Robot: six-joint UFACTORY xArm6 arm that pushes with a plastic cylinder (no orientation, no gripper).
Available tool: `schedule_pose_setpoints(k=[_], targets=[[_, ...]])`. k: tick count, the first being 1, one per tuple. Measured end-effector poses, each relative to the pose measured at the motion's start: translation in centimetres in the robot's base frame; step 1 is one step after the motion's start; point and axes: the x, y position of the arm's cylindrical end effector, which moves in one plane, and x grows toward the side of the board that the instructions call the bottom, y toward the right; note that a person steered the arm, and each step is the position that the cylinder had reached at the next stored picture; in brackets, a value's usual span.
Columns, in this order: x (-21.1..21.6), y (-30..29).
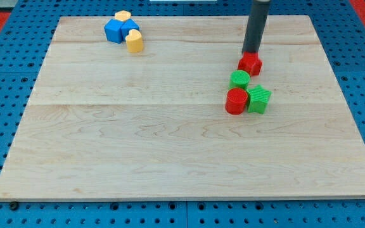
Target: Slide the red star to the bottom right of the green circle
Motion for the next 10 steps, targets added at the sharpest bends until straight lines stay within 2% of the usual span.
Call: schedule_pose_setpoints(k=[1,2,3,4,5,7,9,10], targets=[[2.6,-3.7],[3.9,-3.7],[3.8,-4.5],[1.8,-5.0],[1.1,-2.0],[7.5,-3.7],[5.2,-0.6],[7.9,1.4]])
